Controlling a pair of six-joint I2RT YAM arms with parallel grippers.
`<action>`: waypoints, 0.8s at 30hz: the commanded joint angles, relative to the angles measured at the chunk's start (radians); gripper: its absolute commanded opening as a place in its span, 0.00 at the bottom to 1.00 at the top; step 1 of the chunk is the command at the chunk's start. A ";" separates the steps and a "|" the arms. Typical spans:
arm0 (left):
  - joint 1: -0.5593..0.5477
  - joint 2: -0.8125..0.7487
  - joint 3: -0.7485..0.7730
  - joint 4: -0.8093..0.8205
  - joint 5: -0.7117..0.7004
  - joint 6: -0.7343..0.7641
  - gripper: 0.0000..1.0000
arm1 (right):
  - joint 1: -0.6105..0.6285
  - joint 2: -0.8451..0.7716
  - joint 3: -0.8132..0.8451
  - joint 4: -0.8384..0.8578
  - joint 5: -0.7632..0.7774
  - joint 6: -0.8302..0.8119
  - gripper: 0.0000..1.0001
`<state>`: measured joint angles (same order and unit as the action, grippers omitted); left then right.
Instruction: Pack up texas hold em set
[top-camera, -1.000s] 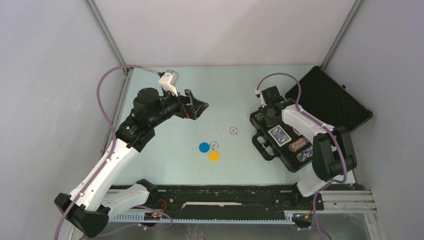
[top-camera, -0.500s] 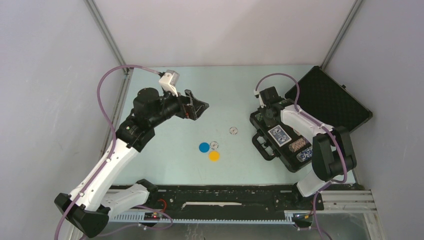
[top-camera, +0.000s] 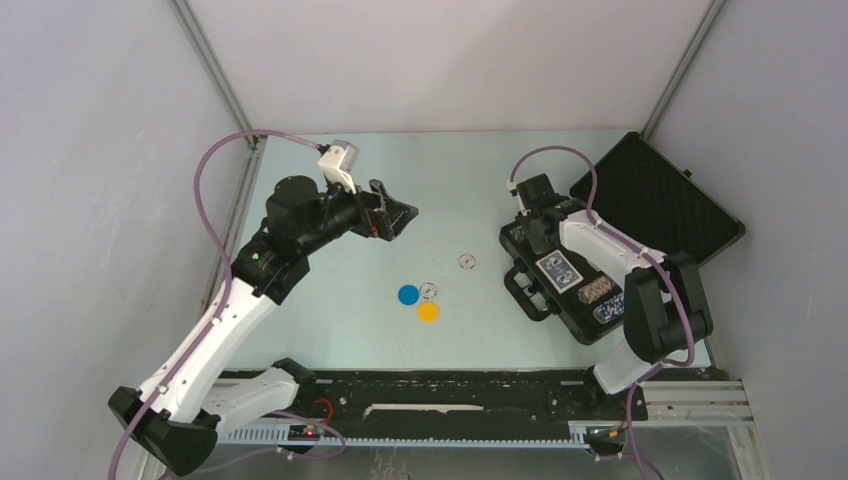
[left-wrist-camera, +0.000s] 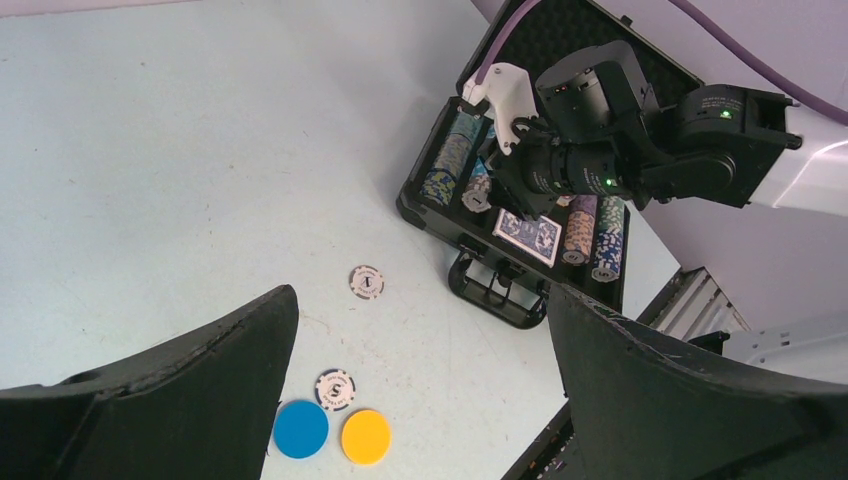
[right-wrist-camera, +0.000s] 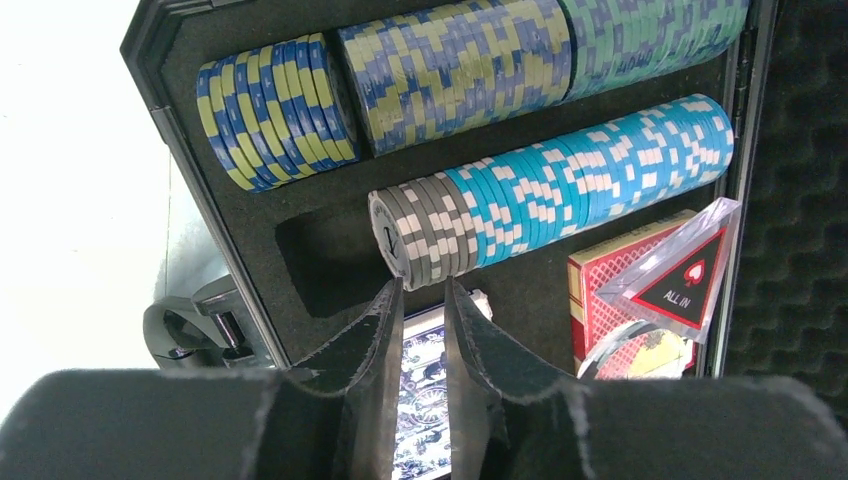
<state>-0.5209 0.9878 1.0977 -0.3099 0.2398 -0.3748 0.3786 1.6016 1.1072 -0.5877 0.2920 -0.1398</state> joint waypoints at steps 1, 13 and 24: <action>-0.008 -0.025 -0.019 0.031 0.011 0.004 1.00 | 0.015 -0.038 0.039 -0.001 0.044 0.027 0.29; -0.010 -0.038 -0.019 0.032 0.007 0.004 1.00 | 0.107 -0.213 0.036 -0.011 0.016 0.200 1.00; -0.009 -0.086 -0.029 0.033 -0.050 0.011 1.00 | 0.196 -0.069 0.100 -0.008 -0.360 0.552 1.00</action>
<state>-0.5262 0.9337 1.0962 -0.3092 0.2188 -0.3744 0.5522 1.4273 1.1591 -0.5995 0.1291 0.2668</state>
